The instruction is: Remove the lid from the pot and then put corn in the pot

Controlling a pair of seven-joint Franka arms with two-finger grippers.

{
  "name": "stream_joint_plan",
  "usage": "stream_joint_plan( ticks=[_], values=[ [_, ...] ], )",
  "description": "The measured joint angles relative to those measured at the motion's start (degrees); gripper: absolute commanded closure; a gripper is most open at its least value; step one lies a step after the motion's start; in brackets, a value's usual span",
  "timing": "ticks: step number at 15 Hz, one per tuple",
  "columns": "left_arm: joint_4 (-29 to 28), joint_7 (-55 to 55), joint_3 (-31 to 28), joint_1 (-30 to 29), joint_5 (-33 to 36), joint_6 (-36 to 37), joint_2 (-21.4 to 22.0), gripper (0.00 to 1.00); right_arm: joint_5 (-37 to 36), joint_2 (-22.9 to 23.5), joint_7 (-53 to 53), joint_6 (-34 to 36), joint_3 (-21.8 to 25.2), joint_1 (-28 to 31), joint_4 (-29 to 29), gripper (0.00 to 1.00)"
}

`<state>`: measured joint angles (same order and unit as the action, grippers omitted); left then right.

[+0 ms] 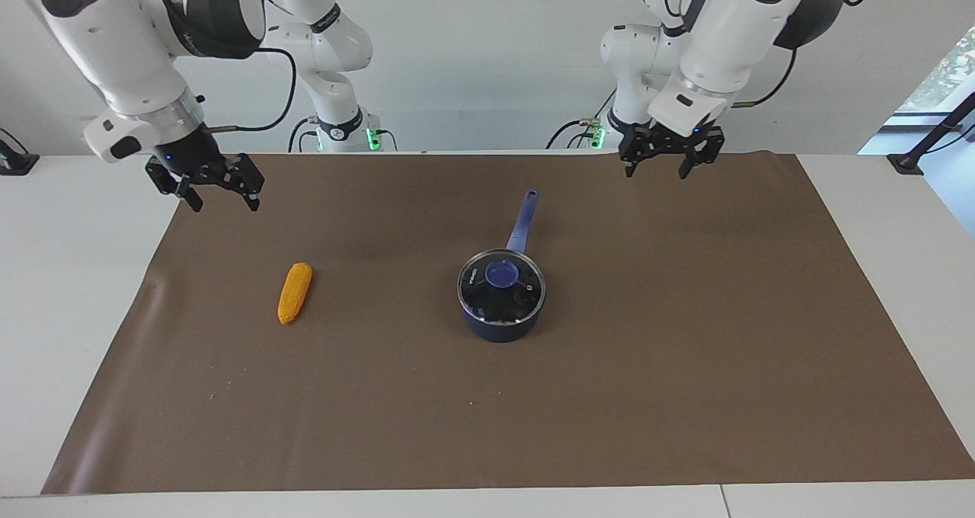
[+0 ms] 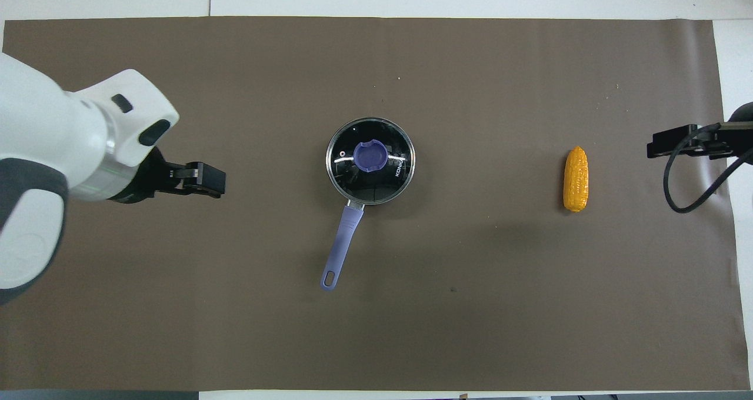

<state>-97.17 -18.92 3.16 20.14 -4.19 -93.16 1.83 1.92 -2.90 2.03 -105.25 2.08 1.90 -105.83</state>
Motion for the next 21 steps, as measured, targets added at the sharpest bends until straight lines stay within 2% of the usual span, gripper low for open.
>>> stream_joint_plan(
  ticks=[2, 6, 8, 13, 15, 21],
  values=[
    [3.39, -7.86, 0.29, 4.29, -2.19, -1.58, -4.64, 0.00, 0.00, 0.46, 0.00, -5.25, -0.13, -0.03, -5.97, 0.00],
    [16.66, -21.13, 0.40, 10.66, -2.63, -4.58, -20.37, 0.00, 0.00, 6.29, 0.02, -17.91, -0.20, -0.39, -12.70, 0.00],
    [19.56, -24.71, 0.39, 12.33, -2.63, -7.16, -25.40, 0.00, 0.01, 8.60, -0.01, -24.38, -0.23, -1.45, -16.30, 0.00],
    [20.64, -30.14, 0.32, 13.11, -2.63, -10.31, -29.49, 0.00, 0.01, 11.70, -0.29, -29.39, -0.25, -2.49, -18.73, 0.00],
    [20.67, -31.91, 0.26, 13.79, -2.53, -10.85, -30.49, 0.00, 0.01, 12.98, -0.29, -30.02, -0.23, -2.40, -18.74, 0.15],
    [20.67, -34.35, 0.04, 15.03, -2.16, -11.88, -31.99, 0.00, 0.02, 13.24, -0.29, -30.09, -0.21, -2.37, -19.27, 0.17]
  ],
)
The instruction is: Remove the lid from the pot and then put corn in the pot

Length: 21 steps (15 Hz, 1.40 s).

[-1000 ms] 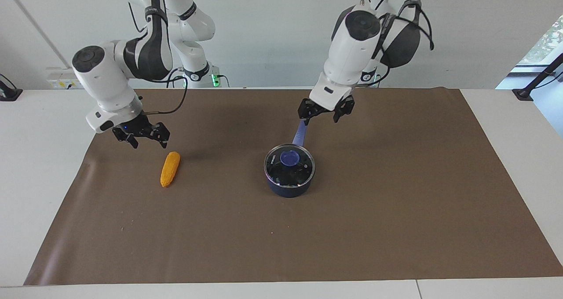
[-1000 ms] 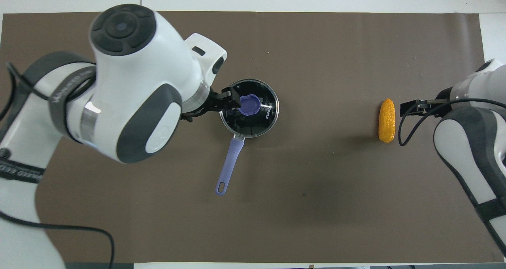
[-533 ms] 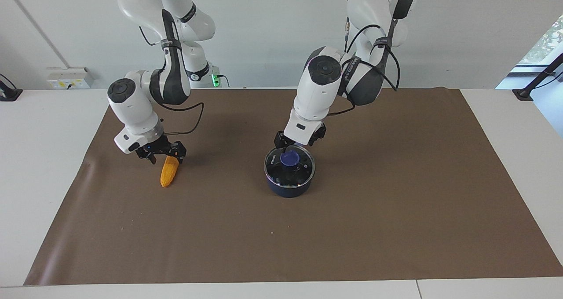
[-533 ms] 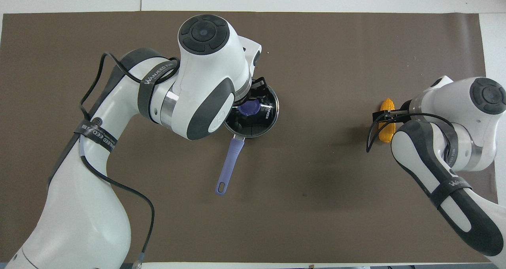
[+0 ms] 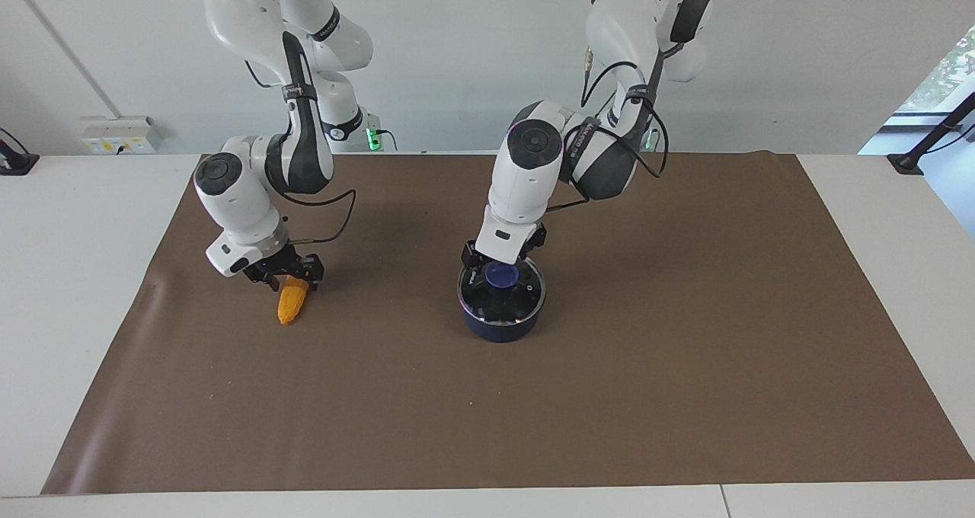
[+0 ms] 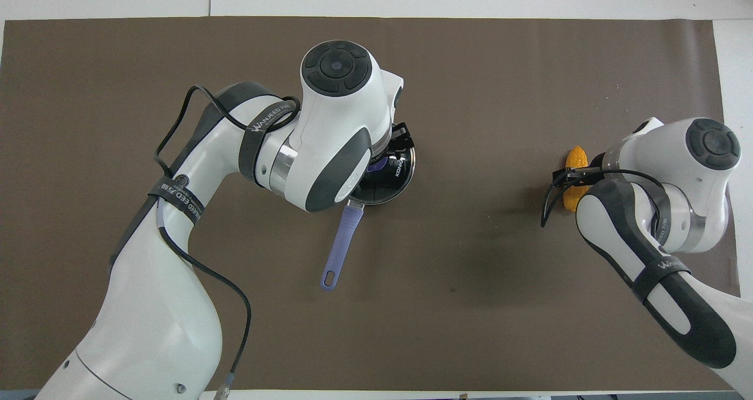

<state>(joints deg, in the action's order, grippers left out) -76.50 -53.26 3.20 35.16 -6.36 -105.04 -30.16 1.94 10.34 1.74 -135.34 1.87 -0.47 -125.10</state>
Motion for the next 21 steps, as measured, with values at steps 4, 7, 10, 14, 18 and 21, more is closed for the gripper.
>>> stream_joint_plan(
  ticks=[4, 7, 10, 14, 18, 21],
  values=[
    [-0.28, -2.77, -0.11, 0.02, 0.03, -0.87, -0.19, 0.00, 0.00, 0.00, 0.00, -0.06, 0.00, 0.00, -1.03, 0.68],
    [-0.31, -4.90, -0.12, 0.42, 0.29, -1.14, -0.43, 0.00, 0.00, -0.02, 0.00, -0.06, -0.01, -0.02, -1.06, 0.99],
    [-0.31, -6.93, -0.11, 0.63, 2.16, -1.17, -0.56, 0.00, 0.00, -0.14, 0.00, 1.93, -0.02, -0.07, 0.14, 1.00],
    [-0.31, -8.19, -0.11, 0.87, 2.64, -1.26, -0.56, 0.00, 0.04, -0.44, -1.65, 12.34, -0.13, -2.05, 8.40, 1.00],
    [-0.88, -9.64, -0.11, 1.57, 2.95, -2.84, -0.71, 0.00, 0.05, -0.71, -6.07, 22.61, -0.27, -5.53, 17.26, 1.00],
    [-1.29, -9.96, -0.13, 1.68, 3.41, -3.41, -0.78, 0.03, 0.08, -0.16, -10.45, 25.04, -0.39, -8.43, 21.59, 1.00]
  ],
)
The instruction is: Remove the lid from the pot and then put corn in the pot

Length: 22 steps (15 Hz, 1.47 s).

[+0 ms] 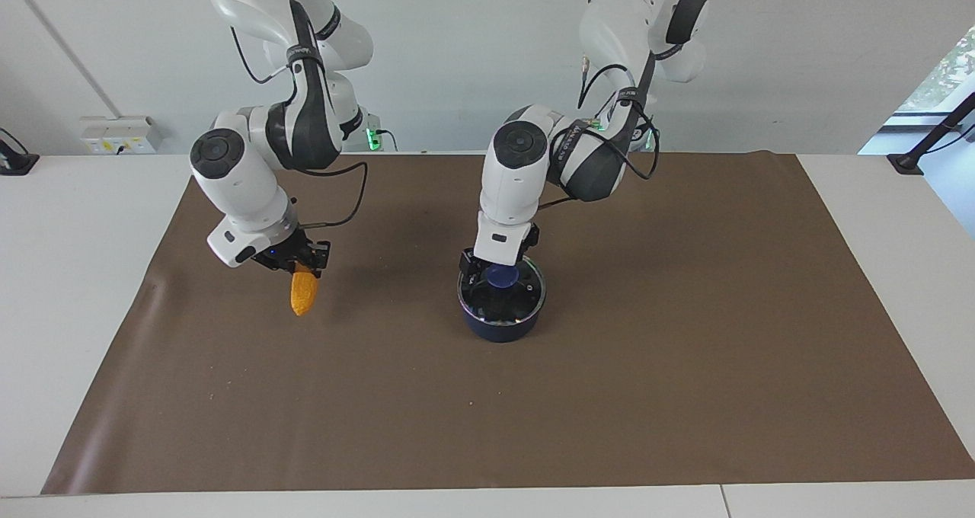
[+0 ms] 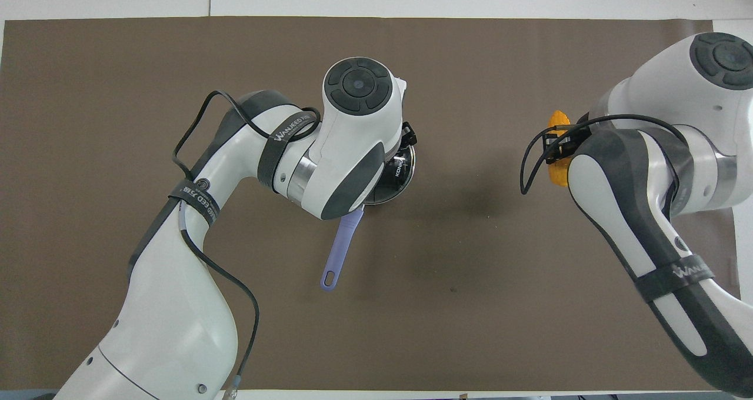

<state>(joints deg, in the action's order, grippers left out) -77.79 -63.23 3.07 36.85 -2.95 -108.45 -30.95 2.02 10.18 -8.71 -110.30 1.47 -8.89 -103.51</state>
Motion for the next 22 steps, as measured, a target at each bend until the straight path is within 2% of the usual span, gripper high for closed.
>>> stream_joint_plan(
  ticks=[4, 12, 17, 22],
  values=[
    [0.00, -0.13, -0.08, 0.01, 0.05, -0.02, 0.00, 0.12, 1.49, 1.13, -2.47, -0.01, -0.06, -1.52, 1.58, 1.00],
    [0.00, -0.33, -0.22, 0.03, 0.81, -0.09, 0.00, 0.15, 3.23, 1.98, -3.73, -0.01, -0.02, -1.44, 3.11, 1.00],
    [0.00, -0.42, -0.27, 0.03, 0.86, -0.17, 0.00, 0.31, 3.25, 2.09, -3.75, -0.01, -0.02, -1.44, 3.17, 1.00],
    [0.00, -0.45, -0.32, 0.04, 0.95, -0.28, 0.03, 0.65, 3.28, 2.28, -4.17, -0.23, -0.05, -1.59, 3.23, 1.00]
  ],
)
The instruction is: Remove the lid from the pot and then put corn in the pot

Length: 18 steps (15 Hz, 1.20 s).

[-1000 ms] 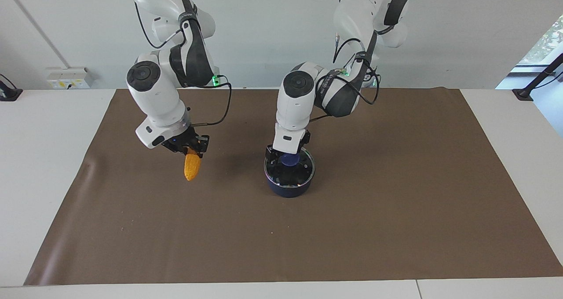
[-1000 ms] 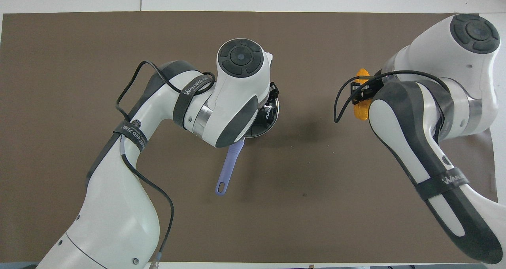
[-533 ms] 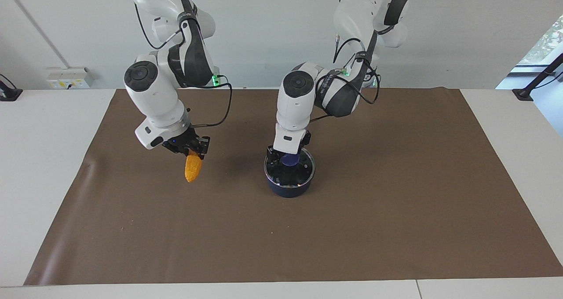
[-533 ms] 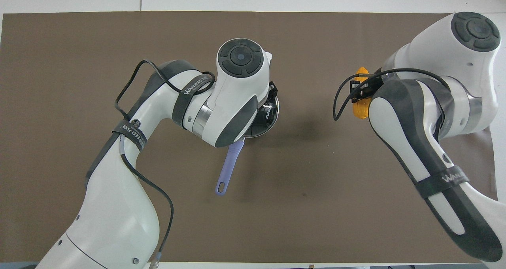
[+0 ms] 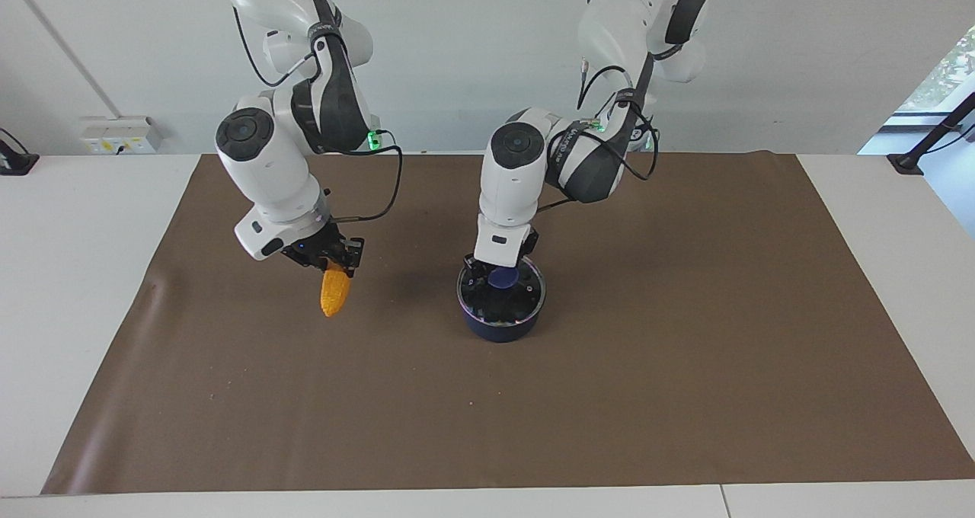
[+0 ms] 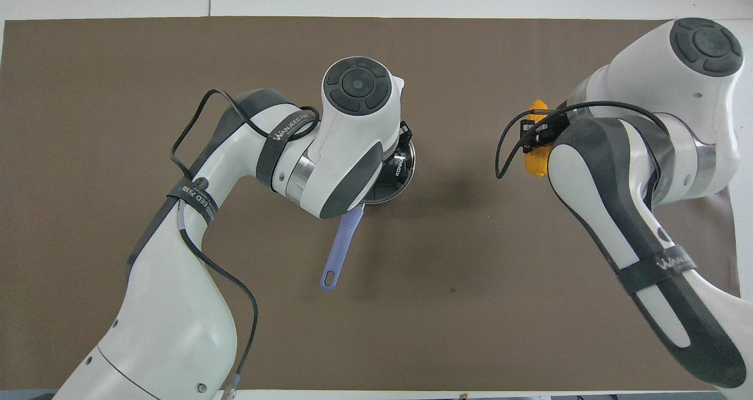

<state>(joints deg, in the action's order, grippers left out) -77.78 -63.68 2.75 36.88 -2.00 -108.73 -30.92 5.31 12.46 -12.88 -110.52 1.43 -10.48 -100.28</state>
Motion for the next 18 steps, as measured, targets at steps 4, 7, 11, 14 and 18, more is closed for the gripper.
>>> stream_joint_plan(
  ticks=[4, 7, 11, 14, 18],
  values=[
    [0.00, -0.01, 0.00, 0.00, 0.00, 0.00, 0.00, 1.00, 0.00, 0.38, -1.62, -0.28, -0.04, -0.72, 0.01, 1.00],
    [0.09, -0.02, -0.07, -0.01, 0.00, 0.01, 0.09, 1.00, 0.01, 0.42, -1.63, -0.36, -0.05, -0.74, 0.02, 1.00],
    [0.79, -0.05, -0.34, -0.18, -0.36, 1.45, 3.19, 1.00, 0.03, 0.44, -1.63, -0.65, -0.05, -1.13, 0.04, 1.00],
    [0.90, -0.05, -0.77, -0.87, -0.65, 5.32, 7.54, 1.00, 0.17, 0.47, -5.27, -2.00, -0.12, -2.98, 0.30, 1.00],
    [0.88, 14.48, -1.18, -8.42, -0.69, 13.37, 12.68, 1.00, 0.27, 1.88, -16.62, -5.15, -0.40, -9.99, 3.56, 1.00]
  ],
)
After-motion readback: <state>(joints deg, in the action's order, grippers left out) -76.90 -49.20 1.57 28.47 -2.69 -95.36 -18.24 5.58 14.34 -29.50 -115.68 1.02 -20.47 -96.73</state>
